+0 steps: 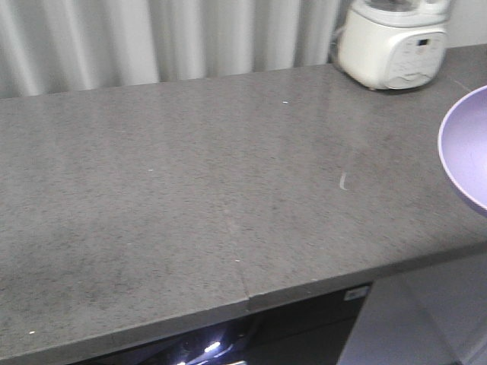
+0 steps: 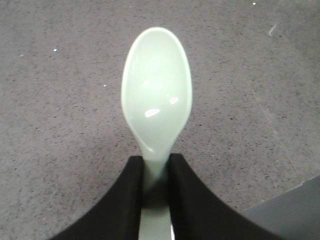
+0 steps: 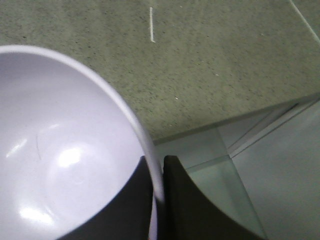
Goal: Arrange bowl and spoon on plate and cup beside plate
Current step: 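Drive the base carrying spoon and bowl toward the blue plate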
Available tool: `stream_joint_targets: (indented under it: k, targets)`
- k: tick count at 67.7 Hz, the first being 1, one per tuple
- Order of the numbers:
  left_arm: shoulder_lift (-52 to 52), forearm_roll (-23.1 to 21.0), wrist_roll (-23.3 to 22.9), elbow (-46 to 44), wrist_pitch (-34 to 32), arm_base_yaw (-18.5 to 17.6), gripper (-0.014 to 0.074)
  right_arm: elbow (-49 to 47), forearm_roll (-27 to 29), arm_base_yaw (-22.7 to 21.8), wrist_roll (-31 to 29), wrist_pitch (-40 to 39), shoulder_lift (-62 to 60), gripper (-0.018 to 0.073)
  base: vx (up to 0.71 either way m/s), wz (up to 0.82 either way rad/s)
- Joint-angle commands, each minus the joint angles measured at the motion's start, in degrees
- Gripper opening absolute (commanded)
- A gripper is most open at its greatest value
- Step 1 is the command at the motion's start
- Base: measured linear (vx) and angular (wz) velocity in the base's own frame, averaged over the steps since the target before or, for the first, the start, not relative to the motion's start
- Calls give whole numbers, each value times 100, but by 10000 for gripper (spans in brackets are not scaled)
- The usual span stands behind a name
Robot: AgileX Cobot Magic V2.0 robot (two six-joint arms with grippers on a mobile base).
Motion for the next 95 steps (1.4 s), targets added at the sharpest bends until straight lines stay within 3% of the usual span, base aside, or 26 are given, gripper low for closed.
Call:
stream_joint_targets:
  k: [1,95]
  targets:
    - [-97,-69,4,-115,-139,-31,-6,-150,-64,-41,-41,-314,-66,-11,-7,-44]
    - [-97,-69,4,-115,-139,-31,-6,-150,-64,-41,-41,-309,-66,-11,-3,-49]
